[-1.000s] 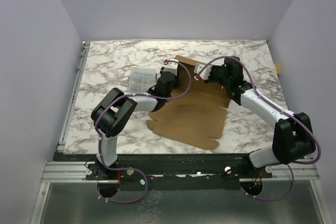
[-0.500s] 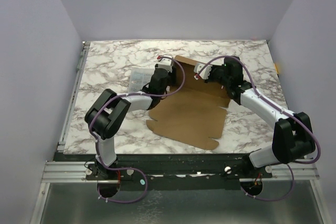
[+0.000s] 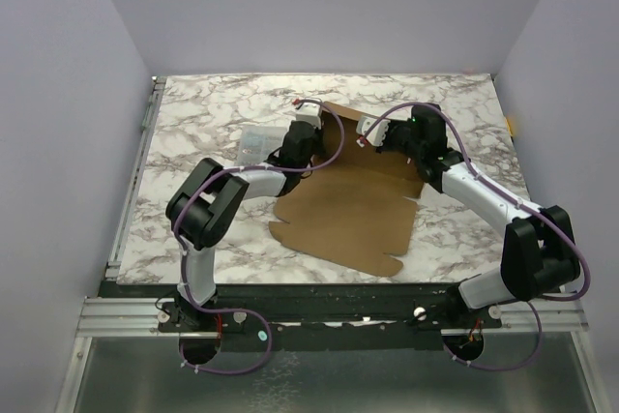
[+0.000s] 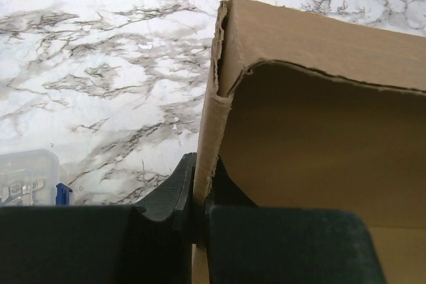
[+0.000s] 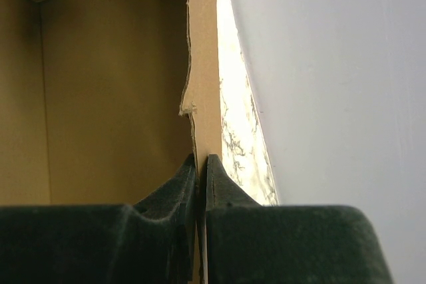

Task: Fold the paper box
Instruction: Fold the paper box at the center of the board.

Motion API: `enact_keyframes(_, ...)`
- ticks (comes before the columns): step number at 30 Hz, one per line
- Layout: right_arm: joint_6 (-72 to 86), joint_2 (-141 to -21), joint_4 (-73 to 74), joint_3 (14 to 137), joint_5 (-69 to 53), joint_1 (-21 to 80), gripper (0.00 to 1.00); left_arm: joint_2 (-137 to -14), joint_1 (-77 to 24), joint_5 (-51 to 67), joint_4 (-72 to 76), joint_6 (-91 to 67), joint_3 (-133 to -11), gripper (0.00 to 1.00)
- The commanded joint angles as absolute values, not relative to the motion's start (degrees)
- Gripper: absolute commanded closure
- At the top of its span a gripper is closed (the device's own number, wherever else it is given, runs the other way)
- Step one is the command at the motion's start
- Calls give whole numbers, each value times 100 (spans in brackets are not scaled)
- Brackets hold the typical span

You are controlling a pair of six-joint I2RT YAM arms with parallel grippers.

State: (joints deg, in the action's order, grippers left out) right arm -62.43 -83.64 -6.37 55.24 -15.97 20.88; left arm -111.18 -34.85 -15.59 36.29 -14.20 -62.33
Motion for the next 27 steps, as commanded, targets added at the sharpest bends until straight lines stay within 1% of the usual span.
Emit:
enact_keyframes(1, -5912, -8552, -9, 5530, -1998, 2197, 91, -11249, -3476, -2035, 3594, -1548, -6330, 100)
enact_keyframes(6, -5837, -8543, 175, 5550, -2109, 2196, 91, -11246, -3493, -2184, 3601, -1617, -6317, 100)
enact_keyframes(11, -5802, -8547, 245, 5522, -2203, 2206, 91, -11203, -3491, -1995, 3652, -1588, -6254, 100)
enact_keyframes(12, -5782, -8550, 246, 5512, -2208, 2210, 91, -11179, -3492, -1930, 3678, -1583, -6217, 98)
enact_keyframes(14, -5759, -8552, 246, 5500, -2204, 2215, 91, -11103, -3489, -1791, 3719, -1537, -6113, 80)
enact_keyframes(15, -5752, -8557, 242, 5487, -2192, 2215, 91, -11064, -3489, -1721, 3737, -1518, -6056, 73)
enact_keyframes(16, -5748, -8560, 231, 5481, -2181, 2215, 91, -11014, -3489, -1643, 3760, -1497, -5984, 68)
enact_keyframes(18, -5755, -8569, 229, 5484, -2155, 2214, 91, -10900, -3480, -1504, 3770, -1456, -5845, 62)
enact_keyframes(20, -5755, -8583, 220, 5497, -2129, 2208, 91, -10768, -3487, -1391, 3777, -1406, -5708, 60)
enact_keyframes(22, -5749, -8599, 220, 5516, -2099, 2214, 91, -10600, -3482, -1378, 3779, -1385, -5559, 55)
enact_keyframes(24, -5743, -8615, 210, 5536, -2064, 2210, 91, -10416, -3473, -1370, 3779, -1329, -5418, 51)
enact_keyframes(27, -5734, -8622, 195, 5555, -2026, 2215, 91, -10140, -3444, -1350, 3763, -1312, -5219, 49)
